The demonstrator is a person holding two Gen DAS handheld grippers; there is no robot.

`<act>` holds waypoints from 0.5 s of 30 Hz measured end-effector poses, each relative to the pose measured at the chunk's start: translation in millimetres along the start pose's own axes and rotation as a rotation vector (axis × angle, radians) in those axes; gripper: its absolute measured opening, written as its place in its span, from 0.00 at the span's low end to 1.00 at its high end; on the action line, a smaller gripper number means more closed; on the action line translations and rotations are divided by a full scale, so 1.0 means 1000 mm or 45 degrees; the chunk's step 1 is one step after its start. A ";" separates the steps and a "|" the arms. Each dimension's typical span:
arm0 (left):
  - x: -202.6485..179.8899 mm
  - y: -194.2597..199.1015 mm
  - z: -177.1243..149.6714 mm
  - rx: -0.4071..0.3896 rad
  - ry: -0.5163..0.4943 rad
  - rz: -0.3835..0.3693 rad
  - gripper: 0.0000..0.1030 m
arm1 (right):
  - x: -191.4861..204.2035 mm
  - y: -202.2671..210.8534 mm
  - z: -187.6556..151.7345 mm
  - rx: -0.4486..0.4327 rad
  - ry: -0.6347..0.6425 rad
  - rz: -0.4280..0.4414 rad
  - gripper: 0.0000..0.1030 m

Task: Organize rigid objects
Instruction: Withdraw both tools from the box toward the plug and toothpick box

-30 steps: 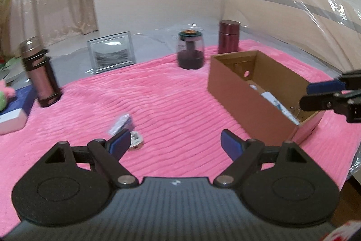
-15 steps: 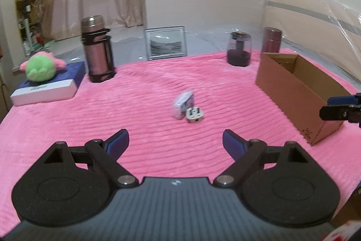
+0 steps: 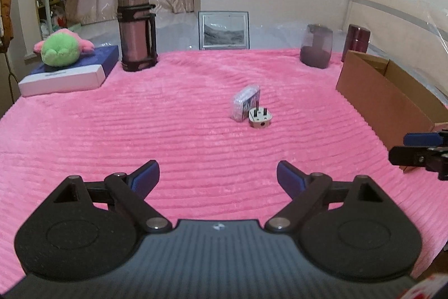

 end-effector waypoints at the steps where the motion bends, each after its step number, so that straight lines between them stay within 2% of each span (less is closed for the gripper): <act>1: 0.000 -0.004 -0.002 0.007 -0.002 -0.002 0.86 | -0.001 -0.004 -0.001 0.003 0.000 -0.001 0.69; 8: -0.002 -0.038 -0.008 0.045 -0.007 -0.031 0.86 | -0.009 -0.048 -0.006 0.023 0.004 0.002 0.69; 15: 0.010 -0.091 -0.007 0.080 -0.010 -0.050 0.86 | -0.020 -0.108 -0.004 0.006 0.054 0.029 0.69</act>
Point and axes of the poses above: each gripper's, at about its wrist camera, not at the fingertips, and y roughly against the way its jaws point, x to its left, z to its top, the point moved 2 cm from there along -y, roughly the way its jaws point, and after that the axes turned 11 degrees about -x, right-handed, at the moved point
